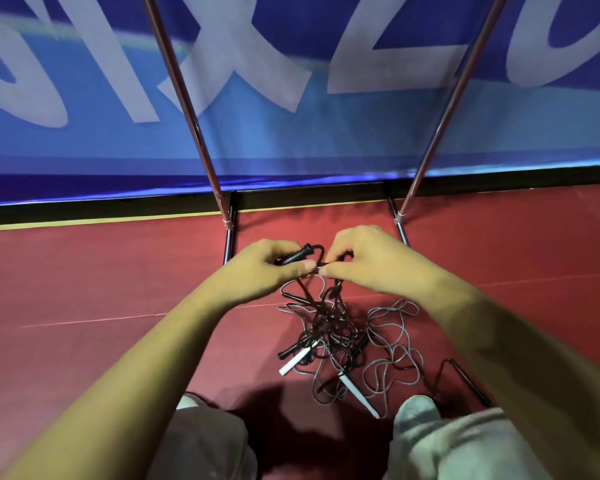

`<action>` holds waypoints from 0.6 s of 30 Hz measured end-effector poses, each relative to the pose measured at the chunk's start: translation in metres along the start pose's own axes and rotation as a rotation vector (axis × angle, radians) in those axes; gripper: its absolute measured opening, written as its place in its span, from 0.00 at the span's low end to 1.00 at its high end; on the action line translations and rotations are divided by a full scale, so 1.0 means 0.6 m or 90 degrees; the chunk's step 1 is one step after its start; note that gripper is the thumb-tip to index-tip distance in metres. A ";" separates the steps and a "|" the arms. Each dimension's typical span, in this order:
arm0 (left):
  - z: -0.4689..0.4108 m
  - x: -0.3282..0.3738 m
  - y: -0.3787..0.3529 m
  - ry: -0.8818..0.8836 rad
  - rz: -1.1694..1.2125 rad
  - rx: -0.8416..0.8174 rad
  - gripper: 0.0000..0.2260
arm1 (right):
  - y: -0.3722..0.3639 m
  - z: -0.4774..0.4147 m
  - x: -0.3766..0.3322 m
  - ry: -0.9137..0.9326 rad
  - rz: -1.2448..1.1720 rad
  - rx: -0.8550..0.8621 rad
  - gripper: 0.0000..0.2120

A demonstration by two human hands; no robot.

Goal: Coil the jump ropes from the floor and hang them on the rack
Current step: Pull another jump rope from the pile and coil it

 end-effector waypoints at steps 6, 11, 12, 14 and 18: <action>0.003 0.015 0.041 0.004 0.320 0.110 0.10 | 0.005 0.004 0.017 -0.047 -0.088 0.003 0.05; 0.008 -0.015 0.111 -0.017 0.622 0.210 0.11 | -0.004 0.024 0.072 -0.153 0.014 -0.077 0.08; 0.011 -0.020 0.116 -0.014 0.587 0.207 0.11 | -0.004 0.028 0.082 -0.165 -0.003 -0.063 0.13; 0.008 -0.027 0.108 0.031 0.489 0.194 0.10 | 0.001 0.027 0.082 -0.156 -0.024 -0.003 0.14; -0.011 -0.040 0.075 0.127 0.071 0.296 0.03 | 0.012 0.011 0.041 -0.080 -0.052 0.078 0.11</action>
Point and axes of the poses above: each hand's wrist, its own z-axis away from the middle knuckle, its own y-axis out of the back of the hand, x = y × z, the point moved 2 cm from there along -z, towards the middle knuckle, and after that the axes turned 7 degrees about y, right-handed, at the moved point
